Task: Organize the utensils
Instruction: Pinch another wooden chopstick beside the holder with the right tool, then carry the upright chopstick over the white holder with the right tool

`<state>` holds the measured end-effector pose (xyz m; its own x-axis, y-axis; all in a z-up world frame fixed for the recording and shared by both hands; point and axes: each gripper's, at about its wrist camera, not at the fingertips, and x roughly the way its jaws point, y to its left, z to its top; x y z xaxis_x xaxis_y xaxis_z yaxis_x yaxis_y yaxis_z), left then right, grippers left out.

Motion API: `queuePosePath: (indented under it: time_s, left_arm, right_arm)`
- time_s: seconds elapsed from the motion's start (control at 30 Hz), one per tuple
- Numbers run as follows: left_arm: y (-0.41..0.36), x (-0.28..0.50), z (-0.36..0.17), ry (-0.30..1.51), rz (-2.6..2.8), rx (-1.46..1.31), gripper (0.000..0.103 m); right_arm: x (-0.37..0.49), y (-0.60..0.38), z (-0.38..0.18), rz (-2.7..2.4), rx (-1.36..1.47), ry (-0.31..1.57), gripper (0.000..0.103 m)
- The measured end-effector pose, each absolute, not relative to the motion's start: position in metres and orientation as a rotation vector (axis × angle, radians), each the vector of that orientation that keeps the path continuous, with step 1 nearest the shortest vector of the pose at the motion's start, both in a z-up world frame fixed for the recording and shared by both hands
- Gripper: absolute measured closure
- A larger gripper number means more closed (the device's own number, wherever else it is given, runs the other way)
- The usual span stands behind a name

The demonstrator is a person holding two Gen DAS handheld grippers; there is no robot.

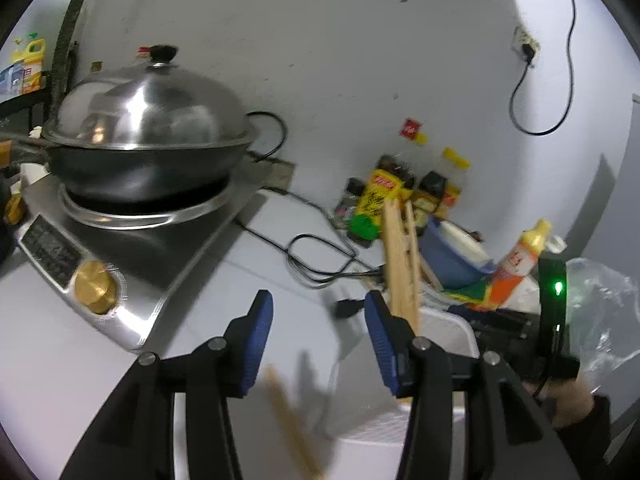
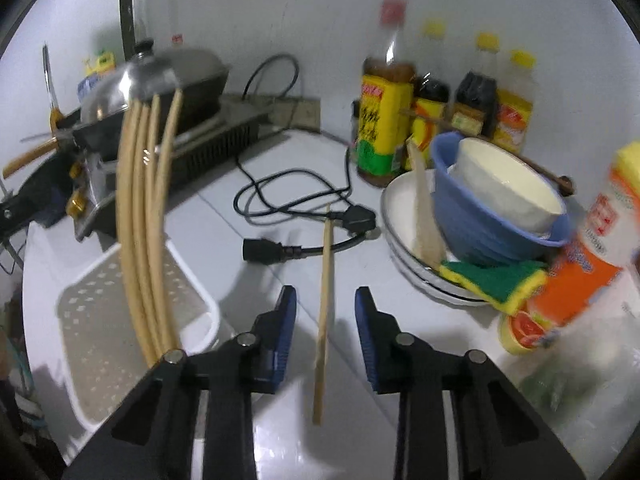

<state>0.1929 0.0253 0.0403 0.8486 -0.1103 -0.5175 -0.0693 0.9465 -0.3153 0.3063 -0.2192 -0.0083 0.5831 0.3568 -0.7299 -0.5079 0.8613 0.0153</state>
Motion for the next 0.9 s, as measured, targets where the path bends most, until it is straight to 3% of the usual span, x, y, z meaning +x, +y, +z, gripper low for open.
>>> queuePosePath:
  time_s: [0.57, 0.67, 0.9]
  left_arm:
    - [0.043, 0.213, -0.003, 0.645, -0.098, -0.372, 0.056]
    - [0.038, 0.212, -0.001, 0.645, -0.113, -0.366, 0.056]
    - [0.031, 0.205, 0.004, 0.639, -0.129, -0.377, 0.056]
  right_arm:
    - [0.378, -0.202, -0.072, 0.582, -0.216, 1.029, 0.083]
    - [0.378, -0.202, -0.075, 0.594, -0.218, 1.021, 0.097]
    - [0.353, -0.202, -0.054, 0.598, -0.262, 0.960, 0.097]
